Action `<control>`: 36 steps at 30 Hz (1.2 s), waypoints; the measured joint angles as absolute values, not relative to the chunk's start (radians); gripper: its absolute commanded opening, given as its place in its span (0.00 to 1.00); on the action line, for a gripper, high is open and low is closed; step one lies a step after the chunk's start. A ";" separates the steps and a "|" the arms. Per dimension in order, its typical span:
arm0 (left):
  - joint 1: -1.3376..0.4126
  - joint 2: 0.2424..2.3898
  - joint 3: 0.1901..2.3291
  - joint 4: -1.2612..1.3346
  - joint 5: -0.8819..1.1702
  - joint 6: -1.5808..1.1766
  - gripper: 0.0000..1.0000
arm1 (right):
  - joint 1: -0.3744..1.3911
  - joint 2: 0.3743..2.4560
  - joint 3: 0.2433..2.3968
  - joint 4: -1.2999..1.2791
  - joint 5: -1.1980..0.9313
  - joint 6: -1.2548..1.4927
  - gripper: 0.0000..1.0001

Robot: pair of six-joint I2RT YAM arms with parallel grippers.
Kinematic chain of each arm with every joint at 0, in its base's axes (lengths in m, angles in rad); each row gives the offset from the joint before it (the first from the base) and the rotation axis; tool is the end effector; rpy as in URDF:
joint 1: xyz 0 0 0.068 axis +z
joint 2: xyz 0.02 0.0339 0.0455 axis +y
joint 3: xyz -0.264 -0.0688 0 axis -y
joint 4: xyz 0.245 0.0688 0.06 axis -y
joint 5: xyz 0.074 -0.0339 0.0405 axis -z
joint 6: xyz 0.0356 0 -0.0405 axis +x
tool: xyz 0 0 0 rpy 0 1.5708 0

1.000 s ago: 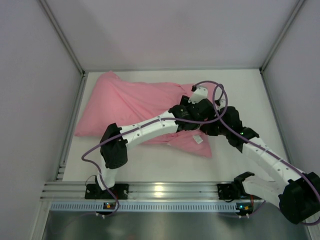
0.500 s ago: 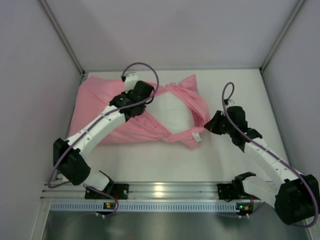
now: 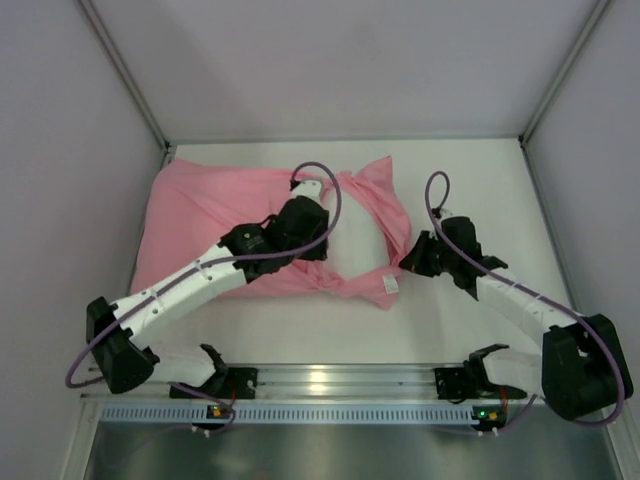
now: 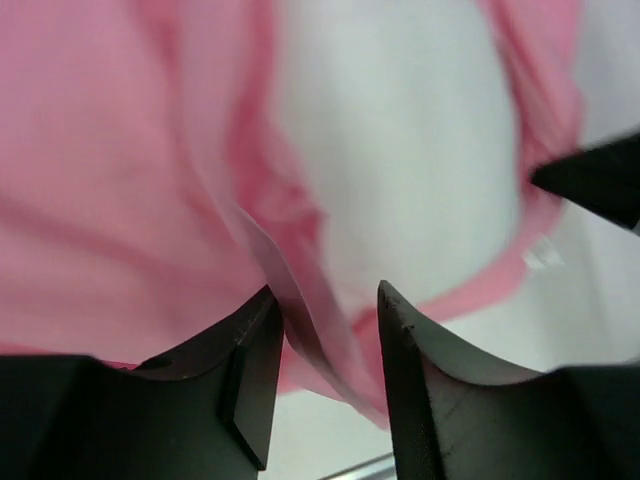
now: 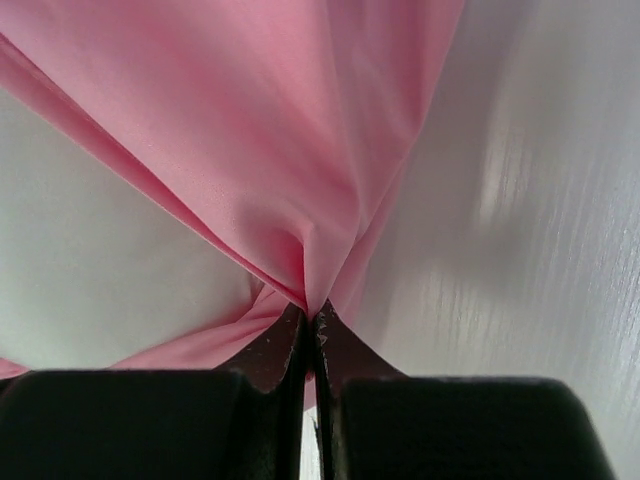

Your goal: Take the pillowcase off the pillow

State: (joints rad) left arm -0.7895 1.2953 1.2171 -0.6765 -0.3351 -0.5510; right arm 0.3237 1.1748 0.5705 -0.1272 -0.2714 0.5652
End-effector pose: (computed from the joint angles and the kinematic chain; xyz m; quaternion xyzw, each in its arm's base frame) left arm 0.2023 -0.1874 0.3345 0.0420 0.9065 -0.1231 0.4017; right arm 0.2192 0.0836 0.1949 0.0543 0.9049 0.2851 0.3114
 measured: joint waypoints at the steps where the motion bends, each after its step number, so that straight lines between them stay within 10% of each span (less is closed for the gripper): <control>1: -0.850 1.305 1.231 -0.676 -0.339 -0.554 0.48 | 0.324 1.177 0.570 -0.122 -0.273 0.564 0.00; 11: -1.192 1.477 1.408 -0.655 -0.493 -0.636 0.63 | 0.324 1.187 0.569 -0.100 -0.292 0.562 0.00; 13: -1.200 1.551 1.455 -0.668 -0.527 -0.659 0.98 | 0.324 1.186 0.567 -0.099 -0.291 0.562 0.00; 26: -1.143 1.826 1.528 -0.769 -0.679 -0.802 0.98 | 0.325 1.125 0.521 -0.089 -0.290 0.570 0.00; 29: -1.126 1.865 1.529 -0.761 -0.698 -0.822 0.79 | 0.325 1.105 0.516 -0.089 -0.291 0.573 0.00; 34: -1.077 1.892 1.493 -0.675 -0.668 -0.793 0.00 | 0.325 1.102 0.498 -0.080 -0.292 0.579 0.00; 36: -1.049 1.882 1.454 -0.606 -0.626 -0.772 0.00 | 0.325 1.102 0.491 -0.074 -0.294 0.580 0.00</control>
